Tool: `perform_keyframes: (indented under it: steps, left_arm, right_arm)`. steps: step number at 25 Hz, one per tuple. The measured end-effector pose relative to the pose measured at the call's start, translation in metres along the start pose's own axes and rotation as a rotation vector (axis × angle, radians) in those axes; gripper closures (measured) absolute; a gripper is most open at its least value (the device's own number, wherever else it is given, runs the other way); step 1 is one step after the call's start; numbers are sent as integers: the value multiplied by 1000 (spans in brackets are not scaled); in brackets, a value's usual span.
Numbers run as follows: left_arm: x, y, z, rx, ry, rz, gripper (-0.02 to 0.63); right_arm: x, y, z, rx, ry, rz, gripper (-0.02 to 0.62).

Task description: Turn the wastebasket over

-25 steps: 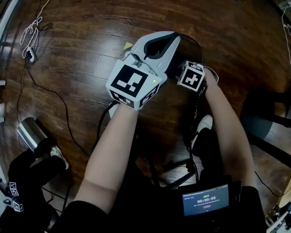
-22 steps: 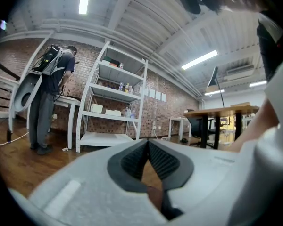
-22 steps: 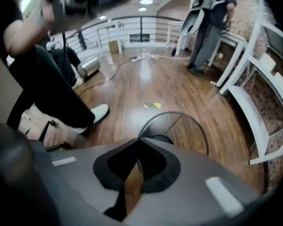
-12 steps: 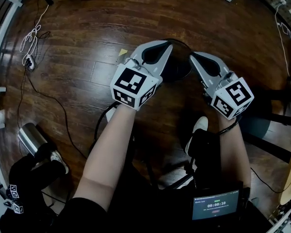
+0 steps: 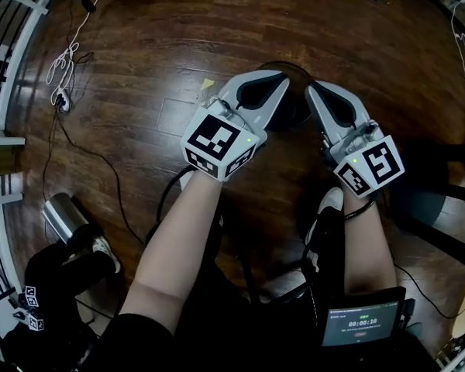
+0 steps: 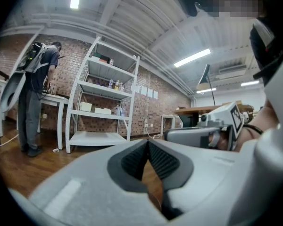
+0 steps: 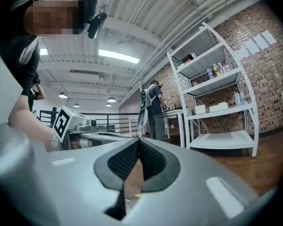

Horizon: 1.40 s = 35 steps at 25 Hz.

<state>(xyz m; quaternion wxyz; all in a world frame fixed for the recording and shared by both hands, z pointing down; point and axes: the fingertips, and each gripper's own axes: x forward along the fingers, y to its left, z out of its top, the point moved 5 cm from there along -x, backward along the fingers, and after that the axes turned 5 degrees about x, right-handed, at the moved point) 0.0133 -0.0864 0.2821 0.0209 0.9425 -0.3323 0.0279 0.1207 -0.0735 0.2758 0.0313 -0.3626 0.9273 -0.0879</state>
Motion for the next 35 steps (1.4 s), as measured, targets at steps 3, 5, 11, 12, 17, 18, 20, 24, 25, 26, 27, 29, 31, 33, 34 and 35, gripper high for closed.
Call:
perform_keyframes:
  steps: [3, 5, 11, 12, 17, 18, 20, 24, 25, 26, 27, 29, 31, 33, 34, 35]
  left_arm:
    - [1, 0, 0, 4, 6, 1, 603]
    - [2, 0, -3, 8, 17, -3, 603]
    - [-1, 0, -9, 10, 28, -11, 603]
    - [0, 0, -8, 6, 23, -10, 603]
    - [3, -3, -9, 7, 18, -20, 603]
    - [4, -3, -10, 8, 21, -21, 603]
    - [4, -4, -10, 9, 22, -16, 603]
    - [5, -4, -8, 6, 17, -12, 603]
    - [5, -4, -7, 6, 16, -13, 603]
    - [5, -3, -7, 6, 15, -13, 603]
    - [4, -1, -6, 6, 14, -12, 603]
    - [3, 1, -6, 5, 13, -7, 603]
    - [3, 1, -6, 3, 13, -5, 603]
    - [4, 0, -6, 0, 13, -7, 603]
    - [4, -2, -6, -2, 13, -8, 603]
    - [4, -3, -6, -4, 13, -9, 603]
  right_arm:
    - [4, -5, -1, -13, 0, 24, 586]
    - [6, -8, -1, -18, 3, 33, 586]
    - [6, -2, -4, -63, 25, 71, 586]
    - [6, -2, -5, -69, 28, 73, 586]
    - [5, -2, -7, -61, 28, 81, 585]
    - [5, -1, -8, -63, 32, 87, 586]
    - [5, 0, -10, -68, 38, 100, 586]
    - [4, -3, -11, -57, 40, 100, 586]
    - [5, -3, -12, -53, 40, 100, 584]
    - [6, -3, -12, -50, 40, 100, 586]
    - [8, -3, -13, -48, 40, 102, 584]
    - [11, -3, -15, -44, 44, 106, 585]
    - [12, -3, -17, -42, 48, 110, 586]
    - [10, -2, -18, -40, 51, 114, 585]
    - [9, -2, -19, -39, 52, 115, 584]
    - [8, -2, -19, -39, 53, 115, 585]
